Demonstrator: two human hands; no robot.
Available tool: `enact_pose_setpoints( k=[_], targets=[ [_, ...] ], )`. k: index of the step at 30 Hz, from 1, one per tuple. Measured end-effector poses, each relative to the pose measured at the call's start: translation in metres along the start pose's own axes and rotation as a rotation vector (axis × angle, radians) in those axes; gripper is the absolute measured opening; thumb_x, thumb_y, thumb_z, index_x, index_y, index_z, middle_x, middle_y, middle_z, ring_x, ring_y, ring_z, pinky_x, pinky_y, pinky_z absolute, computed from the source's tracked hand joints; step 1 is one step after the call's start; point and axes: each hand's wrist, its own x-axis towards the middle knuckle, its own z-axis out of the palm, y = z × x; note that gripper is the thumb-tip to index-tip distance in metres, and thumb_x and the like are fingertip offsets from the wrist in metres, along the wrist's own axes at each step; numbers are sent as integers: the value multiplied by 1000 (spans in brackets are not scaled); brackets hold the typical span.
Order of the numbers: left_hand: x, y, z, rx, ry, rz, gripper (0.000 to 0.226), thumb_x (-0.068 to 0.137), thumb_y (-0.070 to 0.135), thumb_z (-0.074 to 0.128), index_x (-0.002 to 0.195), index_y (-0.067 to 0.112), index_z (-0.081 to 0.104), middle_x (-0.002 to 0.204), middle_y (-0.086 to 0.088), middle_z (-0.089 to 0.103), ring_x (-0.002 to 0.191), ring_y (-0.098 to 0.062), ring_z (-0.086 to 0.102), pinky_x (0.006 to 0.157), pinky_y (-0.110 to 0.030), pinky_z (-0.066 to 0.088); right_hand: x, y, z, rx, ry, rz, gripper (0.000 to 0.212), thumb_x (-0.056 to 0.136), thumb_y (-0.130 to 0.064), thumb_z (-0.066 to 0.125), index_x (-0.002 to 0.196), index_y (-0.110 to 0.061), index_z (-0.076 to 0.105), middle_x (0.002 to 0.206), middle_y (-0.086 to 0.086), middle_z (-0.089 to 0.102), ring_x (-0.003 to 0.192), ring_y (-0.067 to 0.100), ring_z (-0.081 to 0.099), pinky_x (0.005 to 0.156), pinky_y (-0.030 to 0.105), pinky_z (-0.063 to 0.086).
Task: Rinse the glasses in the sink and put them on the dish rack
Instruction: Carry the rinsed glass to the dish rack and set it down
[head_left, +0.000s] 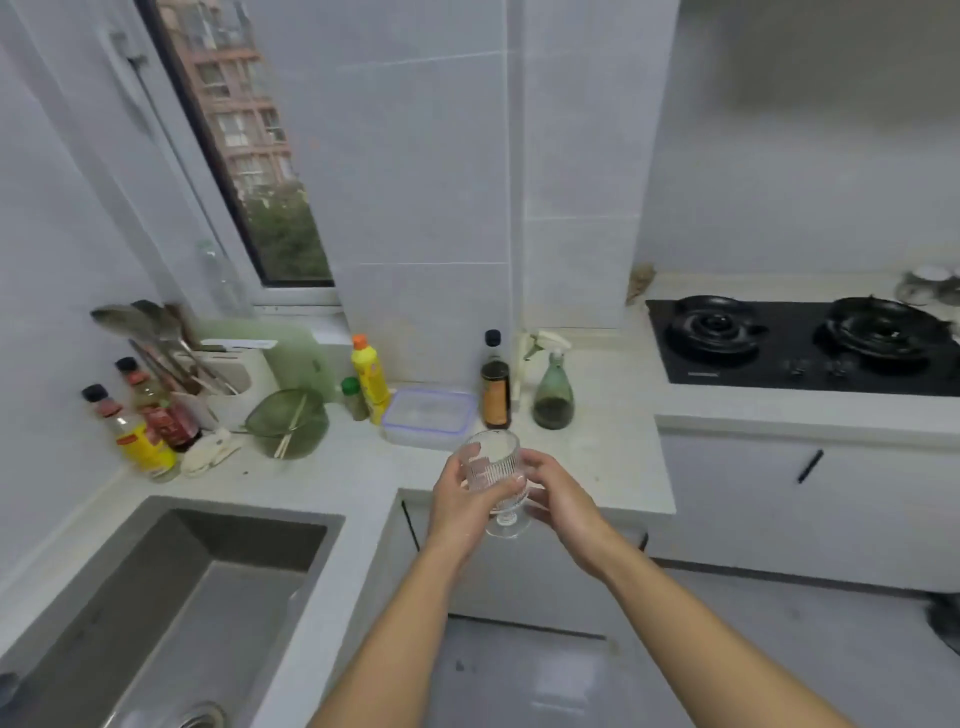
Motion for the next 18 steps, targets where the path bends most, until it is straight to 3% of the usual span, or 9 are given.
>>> enact_pose_setpoints(
  k=[3, 5, 8, 10, 14, 18],
  targets=[
    [3, -1, 79, -10, -102, -33, 82, 50, 37, 95, 124, 34, 61, 126, -3, 70, 108, -25, 75, 98, -53, 59, -13, 1, -81, 35, 119, -26, 33, 101, -19, 42, 124, -26, 65, 123, -6, 72, 122, 8, 62, 105, 31, 45],
    [5, -5, 132, -2, -189, -36, 73, 61, 29, 95, 125, 30, 60, 124, -4, 70, 107, -25, 74, 92, -49, 62, -23, 4, -132, 51, 166, -50, 37, 103, -16, 36, 119, -28, 67, 124, -6, 73, 119, 4, 63, 99, 25, 47],
    [3, -11, 204, -4, -310, -48, 55, 81, 14, 88, 126, 25, 59, 117, 1, 72, 91, -13, 76, 79, -37, 63, -39, 12, -200, 89, 268, -31, 41, 106, -12, 32, 112, -35, 65, 123, -16, 68, 115, -2, 59, 91, 16, 42],
    [2, -13, 248, 23, -386, -53, 53, 84, 15, 85, 129, 25, 58, 116, 4, 73, 89, -7, 77, 74, -31, 61, -48, 21, -242, 137, 347, -18, 37, 106, -14, 37, 119, -33, 65, 125, -12, 67, 119, 4, 58, 93, 23, 44],
    [5, -16, 335, 71, -523, -67, 58, 79, 21, 91, 127, 32, 60, 130, -4, 68, 111, -21, 73, 88, -40, 64, -56, 44, -318, 250, 448, 38, 30, 102, -8, 50, 124, -17, 67, 126, 12, 70, 110, 18, 65, 93, 38, 56],
    [15, -25, 422, 135, -653, -55, 62, 80, 8, 88, 133, 22, 60, 116, -3, 75, 102, -17, 75, 99, -42, 60, -54, 55, -386, 301, 513, 36, 29, 102, -8, 51, 126, -15, 66, 120, 6, 73, 107, 20, 73, 91, 37, 59]
  ],
)
